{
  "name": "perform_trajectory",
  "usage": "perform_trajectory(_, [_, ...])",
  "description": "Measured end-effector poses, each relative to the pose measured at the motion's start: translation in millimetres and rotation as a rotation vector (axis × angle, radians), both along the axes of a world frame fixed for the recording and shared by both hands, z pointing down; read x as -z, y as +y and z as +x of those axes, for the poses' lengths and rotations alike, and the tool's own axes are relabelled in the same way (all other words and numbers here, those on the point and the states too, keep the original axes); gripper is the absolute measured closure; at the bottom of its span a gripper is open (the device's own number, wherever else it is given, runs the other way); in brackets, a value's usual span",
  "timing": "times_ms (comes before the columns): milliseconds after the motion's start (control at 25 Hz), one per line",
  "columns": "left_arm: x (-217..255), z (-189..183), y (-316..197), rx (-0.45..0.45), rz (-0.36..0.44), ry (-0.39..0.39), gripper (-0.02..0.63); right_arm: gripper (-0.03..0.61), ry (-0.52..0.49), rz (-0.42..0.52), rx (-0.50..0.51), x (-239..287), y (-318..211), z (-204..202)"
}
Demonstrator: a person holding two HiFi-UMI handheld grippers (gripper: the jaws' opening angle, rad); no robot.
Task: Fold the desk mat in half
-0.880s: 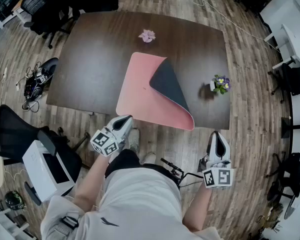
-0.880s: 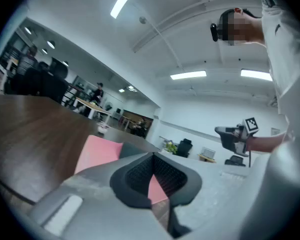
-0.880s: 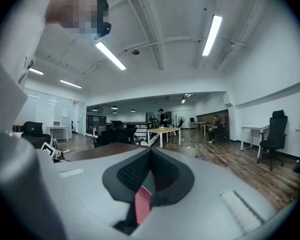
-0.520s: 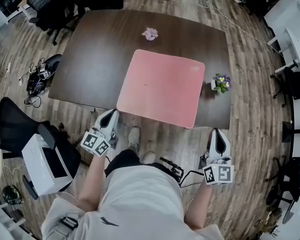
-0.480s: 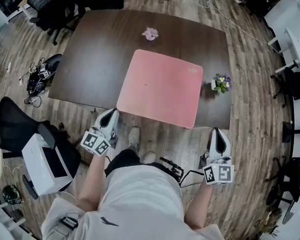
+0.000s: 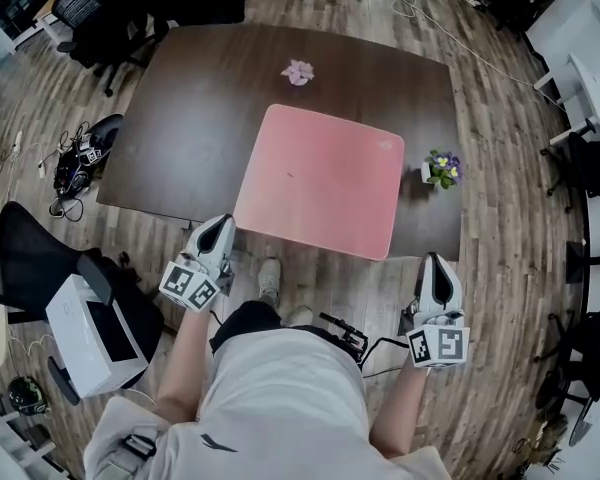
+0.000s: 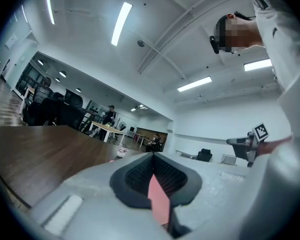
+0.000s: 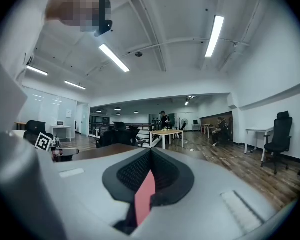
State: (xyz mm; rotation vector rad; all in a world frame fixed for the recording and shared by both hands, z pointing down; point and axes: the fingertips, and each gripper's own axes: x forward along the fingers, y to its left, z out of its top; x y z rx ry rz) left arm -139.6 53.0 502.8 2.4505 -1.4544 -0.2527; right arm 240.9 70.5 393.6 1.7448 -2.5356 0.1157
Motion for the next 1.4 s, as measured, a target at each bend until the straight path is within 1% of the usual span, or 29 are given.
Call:
perform_trajectory(480, [-5,-16,-12,0.014,-0.013,0.007,0.626,0.579,0.001,-0.005,0.023,-5,-17,-17])
perform_trajectory(640, [-8,-22,-17,0.018,-0.02,0.013,0.626,0.578,0.023,-0.001,0.037,-6,-22,-26])
perform_trajectory(880, [-9,-21,-30,0.014,-0.021,0.015,0.626,0.577,0.036,-0.001,0.027,-7,-35,-26])
perform_trajectory(1120, [-9,-27,-43,0.017,-0.027,0.017,0.626,0.577,0.016,0.002,0.019,-4,-53,-27])
perform_trajectory(1400, [-9,-33,-70,-0.011,-0.026,0.017,0.626,0.577,0.027,-0.015,0.002,-7,-74,-36])
